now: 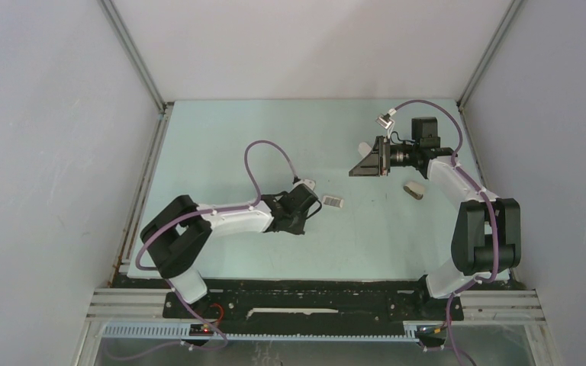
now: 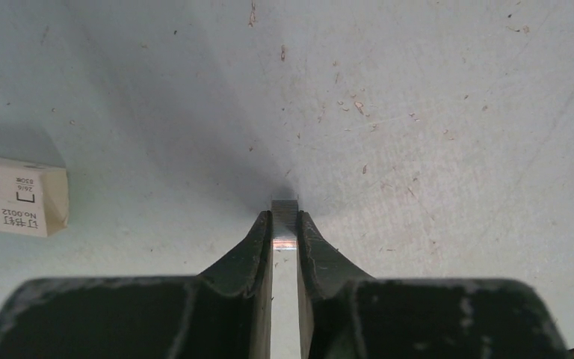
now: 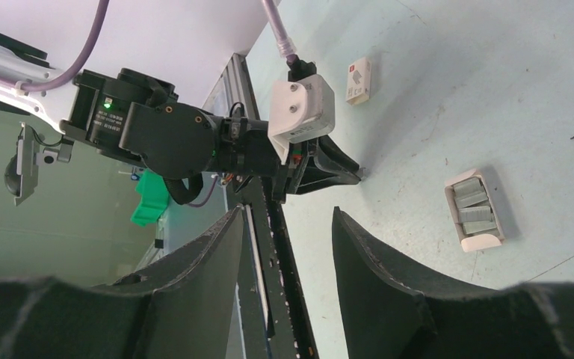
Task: Unload the staples from the stapler
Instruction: Pick up the staple from the center of the board.
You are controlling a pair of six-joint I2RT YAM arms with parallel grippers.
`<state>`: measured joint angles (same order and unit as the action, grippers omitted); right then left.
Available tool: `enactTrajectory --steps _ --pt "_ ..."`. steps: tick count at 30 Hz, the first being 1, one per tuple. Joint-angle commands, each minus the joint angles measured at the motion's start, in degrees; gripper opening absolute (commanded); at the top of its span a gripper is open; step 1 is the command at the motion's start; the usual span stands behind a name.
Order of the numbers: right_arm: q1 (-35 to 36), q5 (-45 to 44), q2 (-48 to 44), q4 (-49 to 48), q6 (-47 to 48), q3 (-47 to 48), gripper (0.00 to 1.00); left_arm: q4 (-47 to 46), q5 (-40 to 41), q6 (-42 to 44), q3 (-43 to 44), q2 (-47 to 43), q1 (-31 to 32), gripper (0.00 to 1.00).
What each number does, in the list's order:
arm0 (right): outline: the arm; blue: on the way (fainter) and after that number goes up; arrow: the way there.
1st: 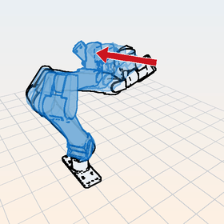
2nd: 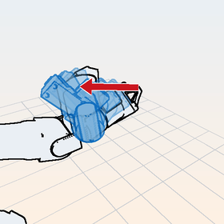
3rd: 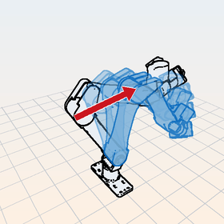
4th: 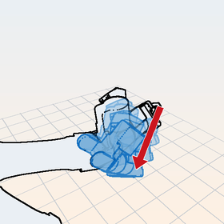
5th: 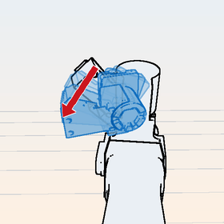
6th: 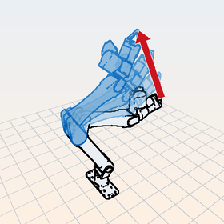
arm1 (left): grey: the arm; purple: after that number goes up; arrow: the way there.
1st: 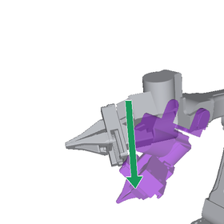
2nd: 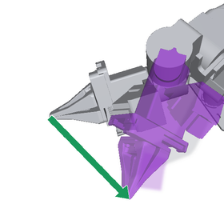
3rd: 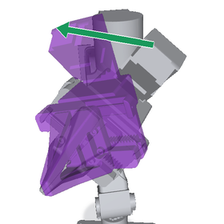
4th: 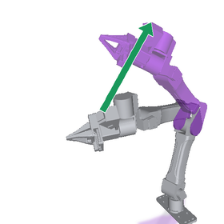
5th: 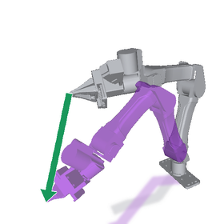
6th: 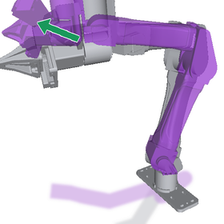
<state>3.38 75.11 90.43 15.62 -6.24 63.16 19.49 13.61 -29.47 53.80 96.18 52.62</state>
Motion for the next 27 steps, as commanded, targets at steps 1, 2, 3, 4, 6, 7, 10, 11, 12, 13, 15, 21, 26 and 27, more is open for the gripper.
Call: enactTrajectory --steps 1,2,3,4,6,7,10,11,12,13,15,21,26,27 --pt "-0.3 1.0 -0.1 -0.1 1.0 1.9 0.56 -2.3 0.4 0.1 2.0 -4.4 0.4 0.11" --pt "-0.3 1.0 -0.1 -0.1 0.9 1.9 0.56 -2.6 0.3 0.0 2.1 -4.8 0.5 0.10" --pt "-0.3 1.0 -0.2 -0.1 0.9 1.9 0.56 -2.9 0.2 0.0 2.2 -5.2 0.6 0.10" --pt "-0.4 1.1 -0.2 0.0 1.0 2.0 0.56 -3.3 0.2 -0.1 2.3 -5.5 0.6 0.10" --pt "-0.3 1.1 -0.2 -0.1 0.9 1.9 0.56 -4.2 -0.2 -0.5 2.3 -6.0 0.7 0.10" --pt "-0.3 1.1 -0.2 -0.1 0.9 2.0 0.56 -4.7 -0.3 -0.5 2.4 -6.3 0.7 0.10" --pt "-0.4 1.0 -0.1 -0.1 1.0 1.9 0.56 -6.0 -0.7 -0.9 2.9 -6.5 0.7 0.10" --pt "-0.3 1.0 -0.1 -0.1 1.0 1.9 0.56 -6.3 -0.8 -1.0 3.1 -6.3 0.6 0.10" --pt "-0.3 1.0 -0.2 -0.1 1.0 1.9 0.56 -6.6 -0.9 -1.1 3.4 -6.3 0.7 0.10" --pt "-0.3 1.0 -0.2 -0.1 1.0 2.0 0.56 -7.0 -1.0 -1.2 3.6 -6.1 0.7 0.10" --pt "-0.4 0.9 -0.2 -0.1 1.0 1.9 0.56 -7.5 -1.1 -1.4 4.1 -5.7 0.7 0.10" --pt "-0.5 0.8 0.0 0.0 1.2 1.9 0.56 -9.1 -1.2 -1.6 6.3 -4.5 0.9 0.10" --pt "-0.9 0.4 -0.1 0.2 1.3 1.9 0.56 -9.5 -1.3 -1.4 8.8 -2.7 0.9 0.10" --pt "-1.0 0.3 -0.1 0.2 1.4 1.9 0.56 -9.7 -1.2 -1.4 9.1 -2.4 1.0 0.10"
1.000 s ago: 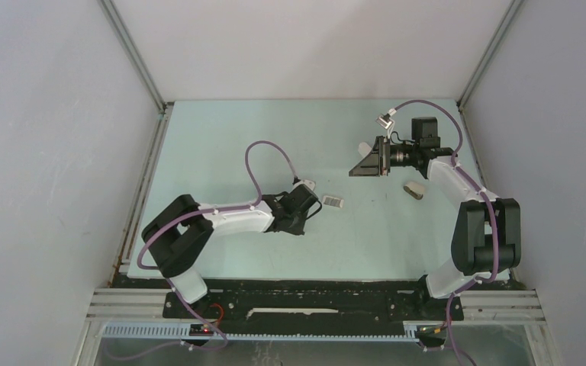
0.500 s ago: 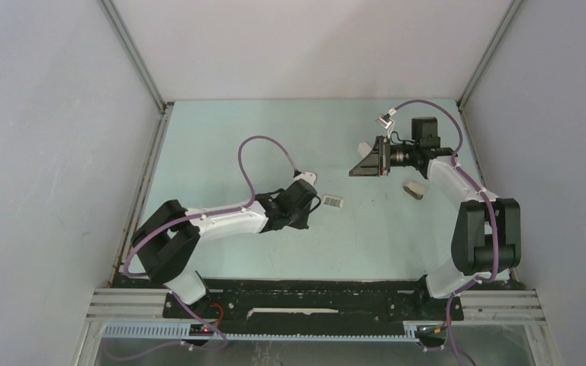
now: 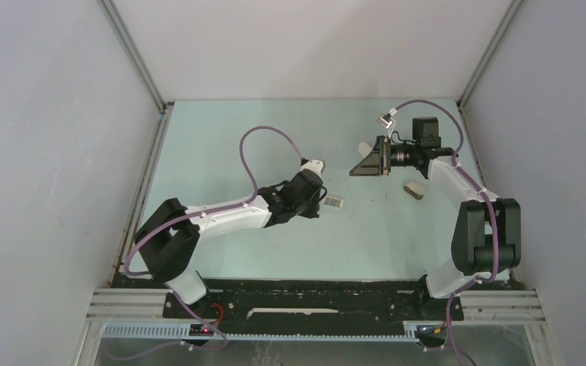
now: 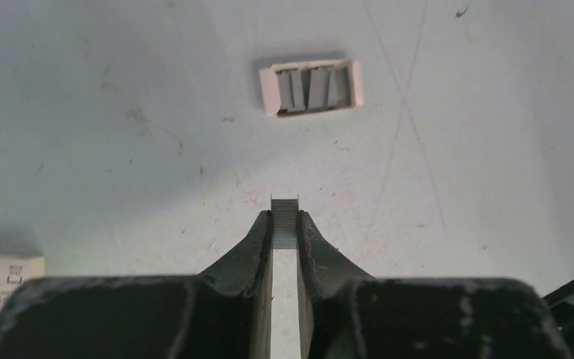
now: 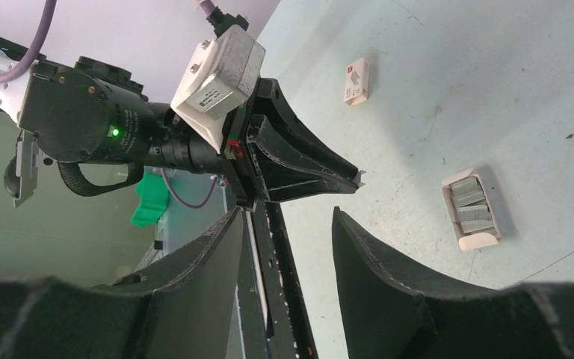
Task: Unload the staples from the stapler
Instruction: Pick up the staple from the center of the board, then place the staple in the staple box.
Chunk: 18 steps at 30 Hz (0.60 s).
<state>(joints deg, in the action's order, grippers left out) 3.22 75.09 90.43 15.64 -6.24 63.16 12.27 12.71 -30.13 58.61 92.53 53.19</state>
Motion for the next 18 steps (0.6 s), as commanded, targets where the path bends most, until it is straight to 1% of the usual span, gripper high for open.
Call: enactTrajectory --steps 1,14,18 --pt "-0.9 0.1 -0.2 0.3 1.4 2.0 0.56 -2.6 -0.4 -0.8 4.6 1.5 0.4 0.10" --pt "-2.3 -1.0 0.1 0.6 1.6 1.9 0.56 -3.0 0.6 -0.1 8.7 5.4 1.0 0.10" --pt "-2.7 -1.4 0.1 0.6 1.6 1.9 0.56 -2.6 1.3 0.4 11.2 7.3 1.0 0.10"
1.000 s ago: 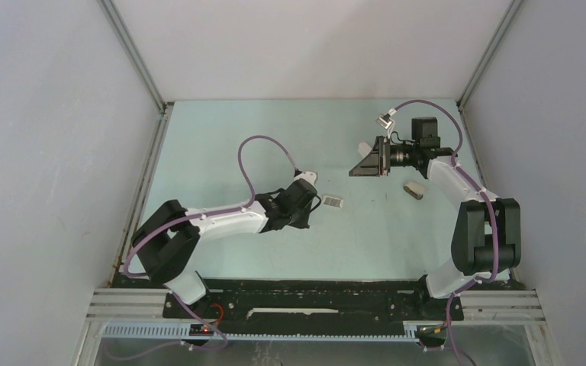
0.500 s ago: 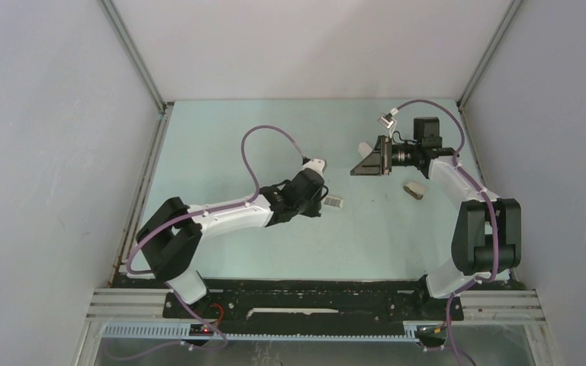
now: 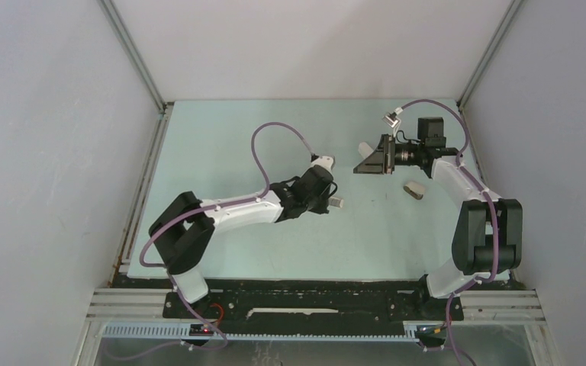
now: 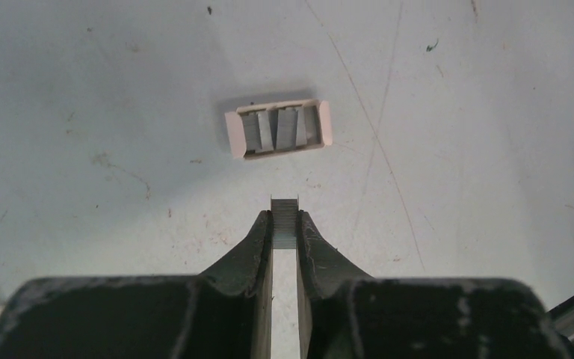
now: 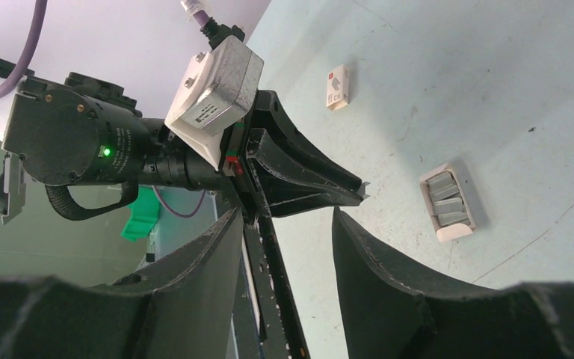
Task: Unload the staples from the stapler
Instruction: Place the staple in the staple box.
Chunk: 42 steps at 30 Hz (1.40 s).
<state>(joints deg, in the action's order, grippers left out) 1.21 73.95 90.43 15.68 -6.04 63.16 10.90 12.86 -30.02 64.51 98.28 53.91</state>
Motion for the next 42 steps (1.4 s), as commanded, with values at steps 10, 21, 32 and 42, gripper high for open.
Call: enactTrajectory --steps 10,21,32,42 --pt "-2.8 -0.8 0.0 0.8 1.2 2.0 0.56 0.4 1.8 1.0 13.1 8.6 0.3 0.09" --pt "-3.4 -0.4 0.0 0.7 1.1 1.9 0.57 1.2 1.3 1.1 17.6 14.3 0.3 0.10" --pt "-3.5 -0.2 0.3 0.7 1.1 1.9 0.56 3.1 1.8 0.8 18.5 16.5 0.3 0.10" --pt "-3.5 -0.2 0.2 0.7 1.0 1.9 0.56 3.9 2.2 1.1 19.3 17.8 0.3 0.10"
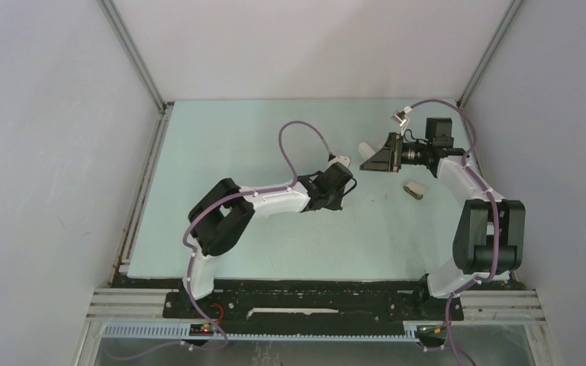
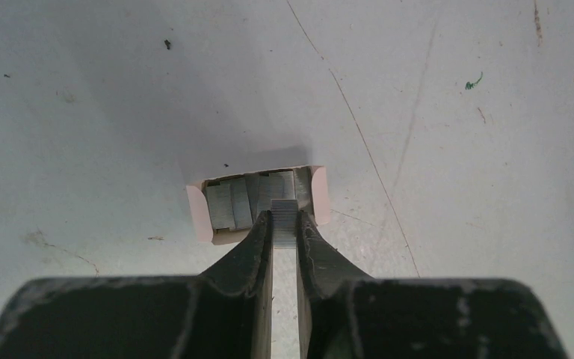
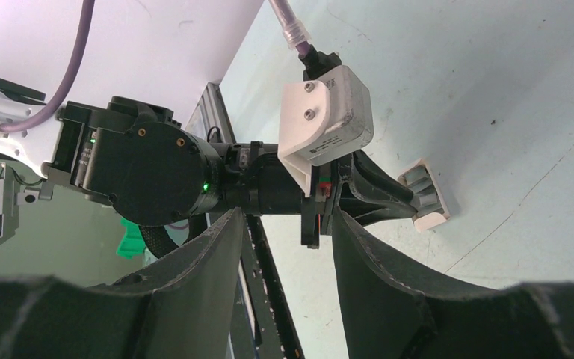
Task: Unload the staples from the stapler
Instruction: Place the staple in the staple box.
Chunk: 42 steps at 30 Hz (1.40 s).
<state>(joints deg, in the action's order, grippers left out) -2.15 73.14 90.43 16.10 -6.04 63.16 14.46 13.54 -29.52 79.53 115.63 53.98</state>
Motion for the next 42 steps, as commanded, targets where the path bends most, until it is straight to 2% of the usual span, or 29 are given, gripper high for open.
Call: enactTrajectory --steps 1,32,40,42 --pt "-0.2 0.7 0.3 0.3 1.1 1.9 0.57 0.4 1.6 0.7 4.5 0.6 0.3 0.10" --pt "-0.2 1.3 0.5 0.3 1.1 1.9 0.57 2.5 2.4 2.1 6.4 2.8 0.3 0.12" --pt "-0.3 1.2 0.5 0.3 1.1 1.9 0.56 2.6 2.1 2.0 6.4 3.0 0.3 0.17" --pt "-0.2 1.2 0.5 0.3 1.1 1.9 0.56 2.7 2.1 2.0 6.5 2.9 0.3 0.22"
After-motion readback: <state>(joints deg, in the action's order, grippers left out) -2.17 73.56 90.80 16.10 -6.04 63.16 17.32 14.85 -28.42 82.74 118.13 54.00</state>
